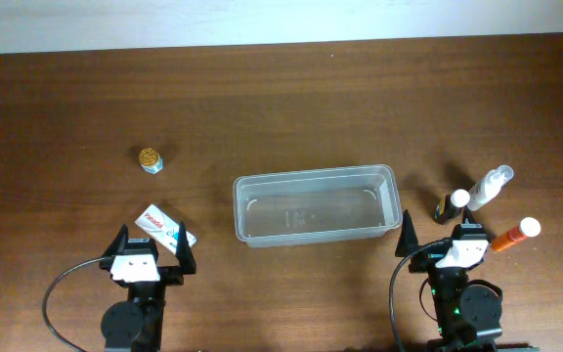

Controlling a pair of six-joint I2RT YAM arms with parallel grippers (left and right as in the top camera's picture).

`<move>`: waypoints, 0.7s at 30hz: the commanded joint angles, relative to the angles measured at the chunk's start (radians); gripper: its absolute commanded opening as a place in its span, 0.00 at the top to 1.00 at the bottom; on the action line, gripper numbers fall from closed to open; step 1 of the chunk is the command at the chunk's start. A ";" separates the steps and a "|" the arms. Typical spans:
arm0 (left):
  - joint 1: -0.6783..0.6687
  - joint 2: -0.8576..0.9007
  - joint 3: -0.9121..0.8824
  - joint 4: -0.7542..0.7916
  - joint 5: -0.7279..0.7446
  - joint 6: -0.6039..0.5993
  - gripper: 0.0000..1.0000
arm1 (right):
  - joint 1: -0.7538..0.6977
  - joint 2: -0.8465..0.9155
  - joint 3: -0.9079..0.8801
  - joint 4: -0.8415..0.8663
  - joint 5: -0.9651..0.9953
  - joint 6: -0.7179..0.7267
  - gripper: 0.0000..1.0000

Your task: Pack container

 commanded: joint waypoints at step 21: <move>0.006 -0.005 0.001 -0.013 0.100 0.012 0.01 | -0.007 -0.006 -0.008 -0.012 -0.093 0.047 0.02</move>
